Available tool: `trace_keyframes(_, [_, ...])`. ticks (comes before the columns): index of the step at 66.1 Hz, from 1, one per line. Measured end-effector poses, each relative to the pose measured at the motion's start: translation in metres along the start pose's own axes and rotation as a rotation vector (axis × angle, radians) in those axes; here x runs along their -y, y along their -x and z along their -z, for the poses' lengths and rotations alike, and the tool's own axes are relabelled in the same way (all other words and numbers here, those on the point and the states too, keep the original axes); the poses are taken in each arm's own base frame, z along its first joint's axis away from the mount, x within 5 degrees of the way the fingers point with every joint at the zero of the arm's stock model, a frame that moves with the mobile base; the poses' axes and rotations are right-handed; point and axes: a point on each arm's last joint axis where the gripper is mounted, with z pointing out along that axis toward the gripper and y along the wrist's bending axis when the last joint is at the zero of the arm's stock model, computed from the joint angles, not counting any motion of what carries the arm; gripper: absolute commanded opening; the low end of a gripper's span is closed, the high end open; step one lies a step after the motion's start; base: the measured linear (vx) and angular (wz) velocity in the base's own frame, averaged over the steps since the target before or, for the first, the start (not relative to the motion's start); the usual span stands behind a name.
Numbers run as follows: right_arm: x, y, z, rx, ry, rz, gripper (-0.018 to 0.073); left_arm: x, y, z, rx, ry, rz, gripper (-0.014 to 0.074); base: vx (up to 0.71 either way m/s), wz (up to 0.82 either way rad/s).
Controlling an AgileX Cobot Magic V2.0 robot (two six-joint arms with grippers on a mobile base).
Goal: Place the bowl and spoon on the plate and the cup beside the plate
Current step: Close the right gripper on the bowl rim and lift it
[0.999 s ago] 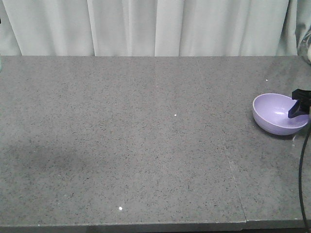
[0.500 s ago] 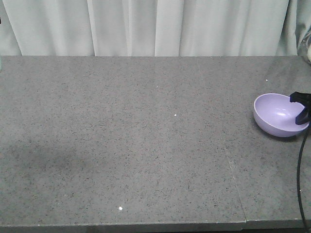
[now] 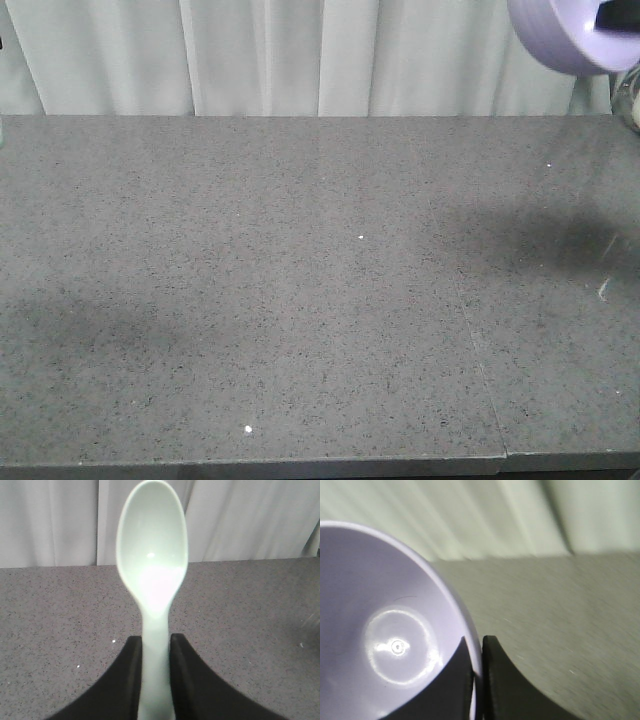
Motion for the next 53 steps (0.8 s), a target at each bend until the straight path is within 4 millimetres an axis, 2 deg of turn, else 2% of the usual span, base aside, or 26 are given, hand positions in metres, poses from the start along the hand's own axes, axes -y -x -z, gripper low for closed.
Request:
trace_keyframes(12, [-0.051, 0.009, 0.031, 0.067, 0.037, 0.098, -0.0006, 0.000, 0.000, 0.000, 0.000, 0.000, 0.000, -0.0007, 0.00, 0.00])
trace_keyframes(26, [-0.081, 0.010, 0.050, 0.103, 0.038, 0.165, -0.0006, 0.000, 0.000, 0.000, 0.000, 0.000, 0.000, -0.0007, 0.00, 0.00])
trace_keyframes(34, [-0.088, 0.010, 0.054, 0.108, 0.040, 0.180, -0.0006, 0.000, 0.000, 0.000, 0.000, 0.000, 0.000, -0.0007, 0.00, 0.00])
trace_keyframes(53, [-0.088, 0.010, 0.055, 0.107, 0.041, 0.181, -0.0006, 0.000, 0.000, 0.000, -0.001, 0.000, 0.000, -0.0007, 0.00, 0.00])
